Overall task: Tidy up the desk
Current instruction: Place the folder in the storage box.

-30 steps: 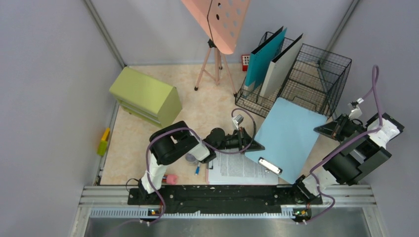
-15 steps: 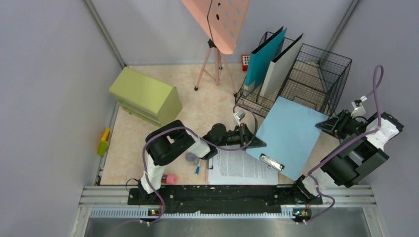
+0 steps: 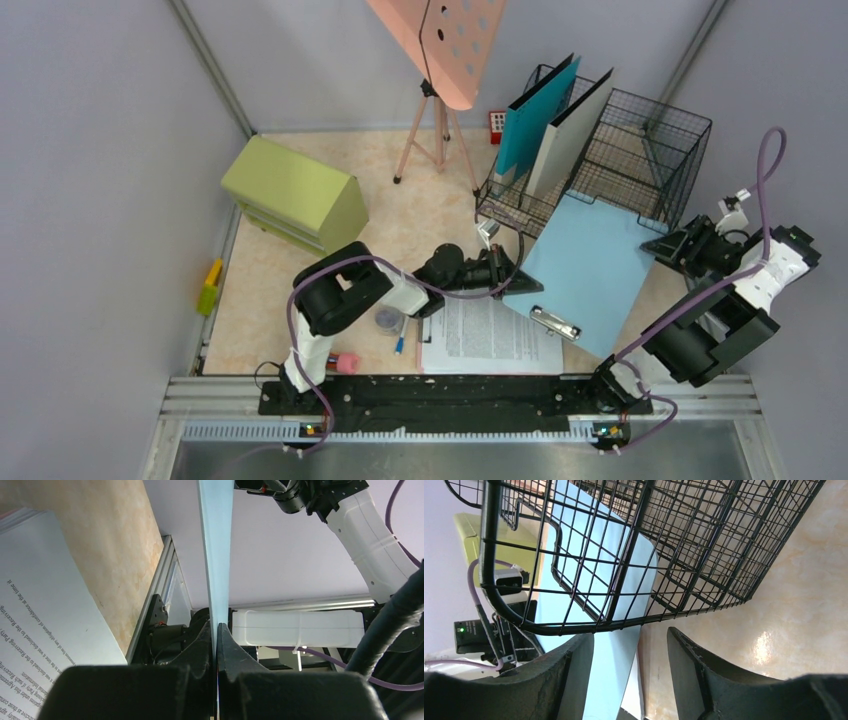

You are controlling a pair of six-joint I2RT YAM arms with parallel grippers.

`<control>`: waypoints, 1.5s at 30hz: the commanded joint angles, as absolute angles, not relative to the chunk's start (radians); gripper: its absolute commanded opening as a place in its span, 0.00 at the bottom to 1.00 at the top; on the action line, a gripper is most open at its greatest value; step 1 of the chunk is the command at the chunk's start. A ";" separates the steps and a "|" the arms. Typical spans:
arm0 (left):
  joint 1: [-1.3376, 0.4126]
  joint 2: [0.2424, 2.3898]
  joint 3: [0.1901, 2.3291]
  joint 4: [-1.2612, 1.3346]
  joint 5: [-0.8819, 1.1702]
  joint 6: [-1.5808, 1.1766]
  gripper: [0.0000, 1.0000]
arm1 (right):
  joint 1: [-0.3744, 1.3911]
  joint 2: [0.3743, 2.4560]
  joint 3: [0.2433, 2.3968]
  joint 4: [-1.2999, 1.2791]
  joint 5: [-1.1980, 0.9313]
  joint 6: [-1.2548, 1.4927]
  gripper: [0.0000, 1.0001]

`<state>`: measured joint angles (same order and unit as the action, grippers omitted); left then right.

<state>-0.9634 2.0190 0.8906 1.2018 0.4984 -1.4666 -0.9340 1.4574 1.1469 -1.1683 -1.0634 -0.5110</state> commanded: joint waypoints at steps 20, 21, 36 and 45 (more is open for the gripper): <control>-0.911 2.036 1.223 1.022 0.425 -1.359 0.00 | -0.891 1.331 1.169 -1.144 -1.028 -0.452 0.62; -0.909 2.042 1.246 0.986 0.434 -1.359 0.00 | -0.891 1.329 1.170 -1.146 -1.028 -0.454 0.62; -0.884 2.151 1.384 0.877 0.516 -1.352 0.08 | -0.890 1.337 1.200 -1.219 -1.021 -0.533 0.26; -0.882 2.082 1.254 0.955 0.560 -1.372 0.31 | -0.890 1.353 1.201 -1.186 -1.023 -0.471 0.00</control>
